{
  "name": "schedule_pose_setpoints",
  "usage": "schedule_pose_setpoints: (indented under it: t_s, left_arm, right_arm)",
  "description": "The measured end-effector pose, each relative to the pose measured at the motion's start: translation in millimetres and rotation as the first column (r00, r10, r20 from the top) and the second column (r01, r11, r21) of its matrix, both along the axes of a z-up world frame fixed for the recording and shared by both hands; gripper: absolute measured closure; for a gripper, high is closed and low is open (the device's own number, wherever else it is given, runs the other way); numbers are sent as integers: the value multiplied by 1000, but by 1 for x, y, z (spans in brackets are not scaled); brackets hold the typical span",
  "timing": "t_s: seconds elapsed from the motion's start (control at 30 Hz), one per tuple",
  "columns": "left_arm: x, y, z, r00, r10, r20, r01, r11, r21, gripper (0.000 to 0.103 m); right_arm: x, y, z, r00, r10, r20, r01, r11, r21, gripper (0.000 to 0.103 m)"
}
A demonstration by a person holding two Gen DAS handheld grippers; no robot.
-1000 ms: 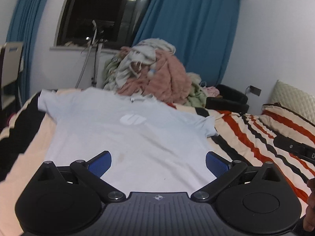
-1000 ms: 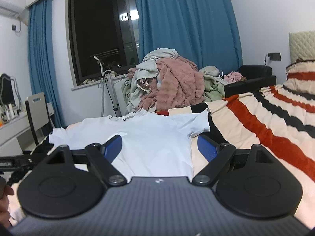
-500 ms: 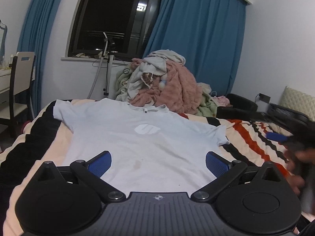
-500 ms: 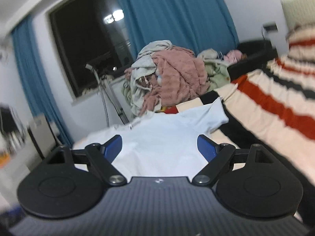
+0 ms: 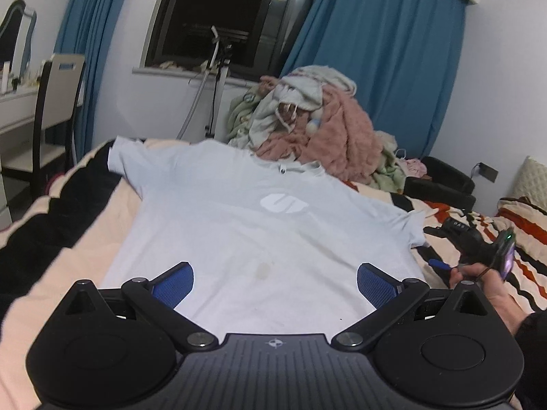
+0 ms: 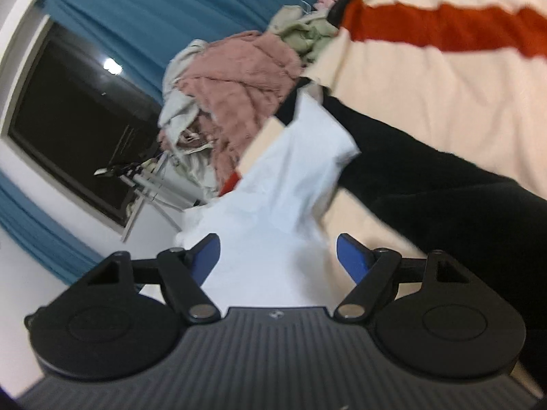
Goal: Fold clothes
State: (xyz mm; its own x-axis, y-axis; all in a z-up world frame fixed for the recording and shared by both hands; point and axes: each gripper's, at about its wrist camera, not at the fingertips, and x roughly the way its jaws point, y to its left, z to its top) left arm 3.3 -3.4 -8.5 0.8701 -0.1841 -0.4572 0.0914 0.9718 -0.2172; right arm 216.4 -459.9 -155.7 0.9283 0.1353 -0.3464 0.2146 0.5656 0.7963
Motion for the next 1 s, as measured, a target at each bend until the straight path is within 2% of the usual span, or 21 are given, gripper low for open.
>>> schedule_pose_setpoints:
  t_s: [0.1, 0.17, 0.3, 0.43, 0.5, 0.53, 0.57, 0.6, 0.63, 0.67, 0.73, 0.83, 0.9, 1.0]
  left_arm:
    - [21, 0, -11, 999, 15, -37, -16, 1000, -11, 0]
    - [33, -1, -19, 998, 32, -47, -33, 999, -3, 0]
    - [59, -2, -32, 996, 57, -68, -57, 998, -3, 0]
    - [86, -5, -51, 991, 74, -113, -71, 997, 33, 0]
    - [97, -3, -59, 988, 82, -133, -78, 996, 35, 0]
    - [101, -2, -61, 987, 85, -140, -81, 996, 29, 0]
    - [104, -1, -62, 986, 84, -141, -82, 996, 24, 0]
    - [106, 0, -61, 987, 85, -140, -82, 996, 22, 0]
    - [105, 2, -59, 987, 89, -133, -87, 996, 24, 0]
    - [105, 4, -56, 988, 94, -126, -91, 996, 25, 0]
    - [98, 10, -49, 989, 103, -104, -100, 994, 37, 0]
    - [88, 20, -37, 988, 125, -92, -119, 990, 73, 0]
    - [80, 28, -31, 985, 146, -95, -135, 984, 114, 0]
    - [65, 46, -20, 982, 170, -83, -157, 977, 142, 0]
  right_arm:
    - [33, -12, -27, 1000, 2, 14, -3, 1000, 22, 27]
    - [54, -15, -34, 998, 8, 68, -6, 1000, -17, 27]
    - [104, -8, -38, 992, 30, 121, -15, 992, -122, 26]
    - [144, -13, -36, 991, -15, 133, 35, 988, -153, 26]
    - [161, -11, -26, 992, -18, 122, 43, 978, -206, 29]
    - [163, -10, -19, 993, -26, 112, 52, 971, -233, 37]
    - [165, -8, -11, 994, -35, 102, 60, 964, -260, 66]
    - [167, -7, -4, 995, -44, 93, 69, 956, -286, 86]
    - [169, -6, 4, 995, -53, 84, 76, 947, -312, 91]
    - [171, -4, 11, 995, -62, 75, 84, 937, -339, 91]
    - [174, 0, 28, 995, -78, 63, 96, 914, -394, 92]
    - [166, 27, 76, 993, -76, 91, 111, 859, -500, 93]
    - [163, 55, 111, 992, -75, 99, 119, 809, -576, 93]
    - [159, 109, 157, 992, -56, 116, 121, 704, -700, 93]
